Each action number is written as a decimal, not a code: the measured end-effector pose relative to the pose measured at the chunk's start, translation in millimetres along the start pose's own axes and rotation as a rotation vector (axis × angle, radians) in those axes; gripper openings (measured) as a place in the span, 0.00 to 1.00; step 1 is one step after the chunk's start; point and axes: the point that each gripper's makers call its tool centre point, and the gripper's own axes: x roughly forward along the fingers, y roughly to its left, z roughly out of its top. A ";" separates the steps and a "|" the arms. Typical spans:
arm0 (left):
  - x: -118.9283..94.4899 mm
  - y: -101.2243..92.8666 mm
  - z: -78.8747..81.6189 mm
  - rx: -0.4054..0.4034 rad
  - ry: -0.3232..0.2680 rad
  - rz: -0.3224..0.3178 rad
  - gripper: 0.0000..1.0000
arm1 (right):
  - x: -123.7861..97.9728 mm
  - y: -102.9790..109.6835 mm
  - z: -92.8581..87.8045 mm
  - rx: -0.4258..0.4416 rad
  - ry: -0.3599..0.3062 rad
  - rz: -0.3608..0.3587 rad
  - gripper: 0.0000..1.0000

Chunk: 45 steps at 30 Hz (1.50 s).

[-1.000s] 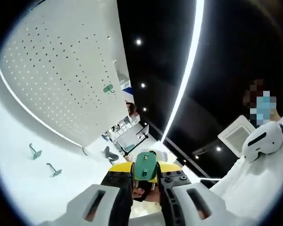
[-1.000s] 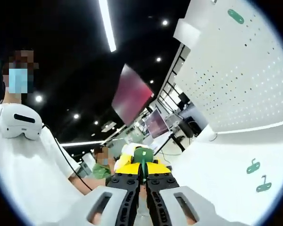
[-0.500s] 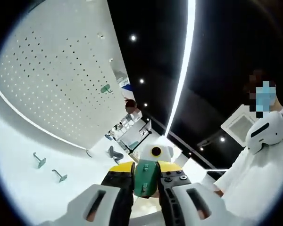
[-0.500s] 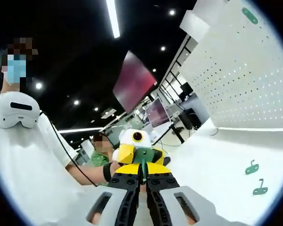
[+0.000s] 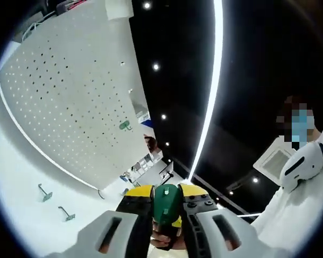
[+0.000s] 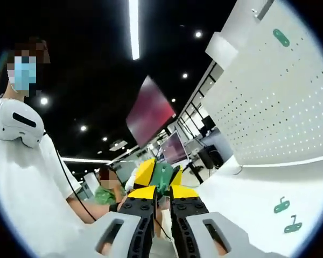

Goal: Insert the hook assembly into the mounting plate slot until the hook locks in place.

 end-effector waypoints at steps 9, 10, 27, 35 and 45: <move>4.3 -3.4 -3.7 -0.018 -0.019 -0.014 0.18 | 5.2 -1.2 0.0 0.026 -0.032 -0.009 0.05; 4.8 -3.6 -4.3 -0.017 -0.017 -0.014 0.18 | 5.8 -0.9 -1.1 0.023 -0.027 -0.009 0.05; 4.9 -1.0 -5.1 -0.014 -0.007 -0.009 0.19 | 8.1 -1.8 -0.8 0.057 -0.011 -0.029 0.01; 2.8 -3.0 -0.7 0.042 0.000 0.012 0.26 | 1.3 -12.4 6.3 -0.001 0.003 -0.109 0.01; -1.2 -3.5 -0.7 0.119 0.023 0.052 0.30 | -4.5 -26.4 18.9 -0.074 -0.001 -0.229 0.01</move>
